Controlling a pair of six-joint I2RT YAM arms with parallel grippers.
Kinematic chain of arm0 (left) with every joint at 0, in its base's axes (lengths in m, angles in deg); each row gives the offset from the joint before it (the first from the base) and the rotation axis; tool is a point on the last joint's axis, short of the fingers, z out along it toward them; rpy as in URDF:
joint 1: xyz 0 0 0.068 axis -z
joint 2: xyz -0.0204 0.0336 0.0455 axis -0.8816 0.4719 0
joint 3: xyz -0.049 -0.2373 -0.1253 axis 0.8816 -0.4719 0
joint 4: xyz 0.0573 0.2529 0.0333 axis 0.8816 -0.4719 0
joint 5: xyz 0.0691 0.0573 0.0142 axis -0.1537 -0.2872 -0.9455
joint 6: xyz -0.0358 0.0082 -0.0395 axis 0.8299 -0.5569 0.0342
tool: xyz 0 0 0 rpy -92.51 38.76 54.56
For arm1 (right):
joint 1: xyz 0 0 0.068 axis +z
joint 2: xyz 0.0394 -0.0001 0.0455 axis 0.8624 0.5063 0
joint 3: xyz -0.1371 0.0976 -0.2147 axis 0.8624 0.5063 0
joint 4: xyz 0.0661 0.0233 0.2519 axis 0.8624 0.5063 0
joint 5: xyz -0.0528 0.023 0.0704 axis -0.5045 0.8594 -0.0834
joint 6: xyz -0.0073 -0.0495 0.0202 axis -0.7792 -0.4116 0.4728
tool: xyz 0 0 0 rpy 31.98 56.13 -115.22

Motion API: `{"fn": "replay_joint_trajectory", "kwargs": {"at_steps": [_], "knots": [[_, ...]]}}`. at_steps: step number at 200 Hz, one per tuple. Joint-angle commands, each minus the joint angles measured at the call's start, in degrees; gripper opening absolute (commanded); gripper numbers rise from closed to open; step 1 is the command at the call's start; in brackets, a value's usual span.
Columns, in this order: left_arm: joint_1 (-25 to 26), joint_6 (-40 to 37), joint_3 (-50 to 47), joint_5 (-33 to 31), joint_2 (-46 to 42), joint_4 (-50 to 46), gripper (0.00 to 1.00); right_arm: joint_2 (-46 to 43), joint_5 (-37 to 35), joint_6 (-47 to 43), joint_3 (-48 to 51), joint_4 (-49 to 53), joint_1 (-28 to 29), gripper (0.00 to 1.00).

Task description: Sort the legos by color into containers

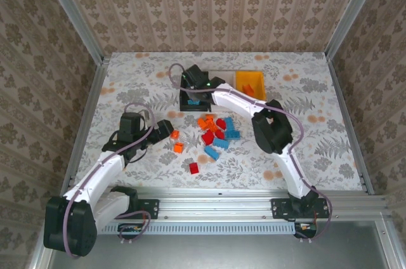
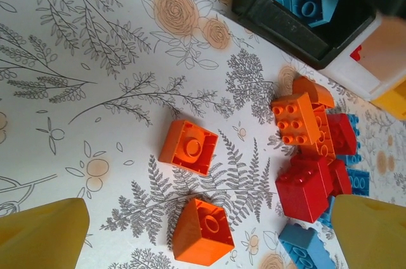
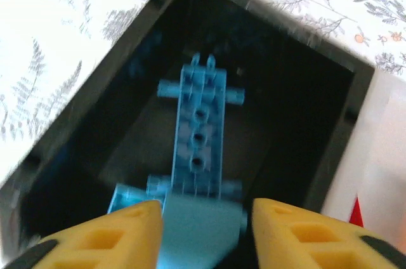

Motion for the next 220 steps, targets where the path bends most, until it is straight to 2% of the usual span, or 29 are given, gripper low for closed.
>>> {"fn": "replay_joint_trajectory", "kwargs": {"at_steps": [1, 23, 50, 87, 130, 185, 220], "knots": [[1.4, -0.1, 1.4, 2.5, 0.6, 0.8, 1.00, -16.5, 0.1, -0.1, 12.9, -5.2, 4.2, 0.50], [3.7, -0.9, 1.3, 1.6, 1.2, 1.2, 1.00, -26.1, -2.4, 1.1, 25.0, -3.4, 7.5, 0.54], [5.1, -0.8, 0.5, 0.3, 1.7, 2.7, 1.00, -33.2, -2.3, 4.1, 37.5, 1.3, 11.7, 0.54], [5.8, -0.7, 0.5, -0.1, 3.2, 3.5, 1.00, -38.1, 0.9, 10.0, 46.0, 5.9, 16.2, 0.54], [6.6, -0.4, 0.7, -0.3, 4.5, 4.3, 1.00, -36.4, 6.7, 13.3, 50.3, 2.1, 17.5, 0.59], [6.6, -0.8, 0.8, -0.9, 4.7, 3.7, 1.00, -30.5, 7.9, 13.6, 50.5, -1.4, 17.6, 0.58], [6.6, -1.1, 0.7, -1.0, 4.9, 3.6, 1.00, -27.1, 6.2, 13.4, 50.2, -2.6, 17.4, 0.57]]}}
